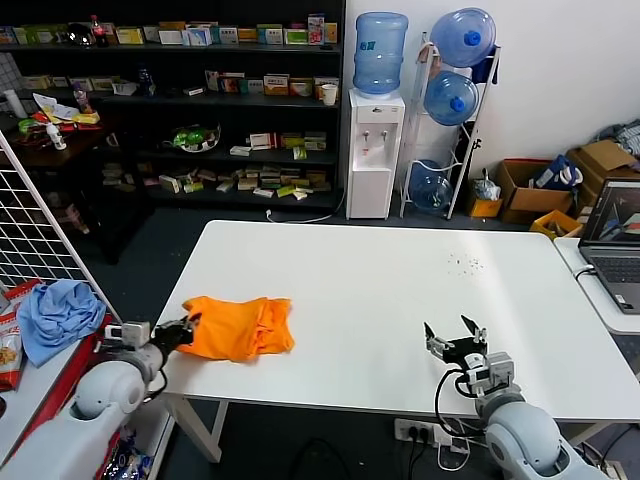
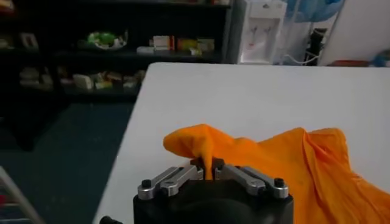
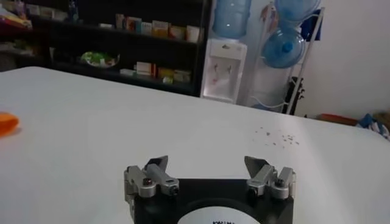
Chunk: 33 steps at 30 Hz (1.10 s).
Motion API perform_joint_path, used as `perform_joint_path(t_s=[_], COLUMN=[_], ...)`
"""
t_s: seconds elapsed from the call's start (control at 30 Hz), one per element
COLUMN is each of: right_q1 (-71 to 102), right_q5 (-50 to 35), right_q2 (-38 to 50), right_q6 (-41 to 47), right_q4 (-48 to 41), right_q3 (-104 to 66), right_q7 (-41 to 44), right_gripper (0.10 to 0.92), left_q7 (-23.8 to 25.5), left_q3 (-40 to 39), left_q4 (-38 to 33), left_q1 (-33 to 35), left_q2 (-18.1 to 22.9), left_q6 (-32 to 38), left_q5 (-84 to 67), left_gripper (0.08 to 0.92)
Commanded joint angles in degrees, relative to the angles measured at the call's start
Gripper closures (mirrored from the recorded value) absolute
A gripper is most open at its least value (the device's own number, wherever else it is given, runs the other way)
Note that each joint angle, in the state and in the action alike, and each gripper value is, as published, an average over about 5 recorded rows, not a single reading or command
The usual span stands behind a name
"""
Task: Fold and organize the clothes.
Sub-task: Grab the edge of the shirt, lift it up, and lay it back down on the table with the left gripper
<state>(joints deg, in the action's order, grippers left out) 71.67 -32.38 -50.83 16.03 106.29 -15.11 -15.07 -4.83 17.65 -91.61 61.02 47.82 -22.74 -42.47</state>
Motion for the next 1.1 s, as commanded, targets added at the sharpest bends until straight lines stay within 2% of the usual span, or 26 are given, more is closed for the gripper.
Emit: perform_joint_path(t_s=[0.03,0.33,0.63,0.73,0.93,1.1], right_q1=[-0.7,-0.8,-1.6,-1.2,-0.1,1.2], right_q5=[0.0,0.2,0.6,0.9,1.5,1.9], right_q2=[0.0,-0.4,-1.7,-1.9,-1.9,-1.8], right_q6=[-0.1,-0.8,-1.2,-1.3,-0.9,-0.5], right_q4=[0.3,-0.5,-1.1,-1.2,-0.4,0.9], right_q3=[0.9,1.5,2.6,2.5,1.9,0.9], right_q7=[0.1,0.6,0.7,0.7,0.4,0.0], right_gripper=[0.203,0.203,0.203,0.203,0.203,0.203], left_q7=[-1.6,-3.1,-4.1,-4.8,-6.1,-7.2], left_q3=[6.1,10.0,8.8,6.9,1.5,-1.9], left_q4=[4.8,7.4,3.6,1.1,-0.9,-1.3], left_q1=[0.5,0.9,0.0,0.2,0.9,0.8], left_q2=[-7.8,-12.5,-17.1,-15.4,-7.0,-1.7], left_q6=[1.4,4.7,4.5,3.3,2.6,2.6], left_q5=[19.3,25.9,25.7,23.9,24.3,24.8], left_gripper=[0.853,0.853,0.853,0.853,0.853,0.853])
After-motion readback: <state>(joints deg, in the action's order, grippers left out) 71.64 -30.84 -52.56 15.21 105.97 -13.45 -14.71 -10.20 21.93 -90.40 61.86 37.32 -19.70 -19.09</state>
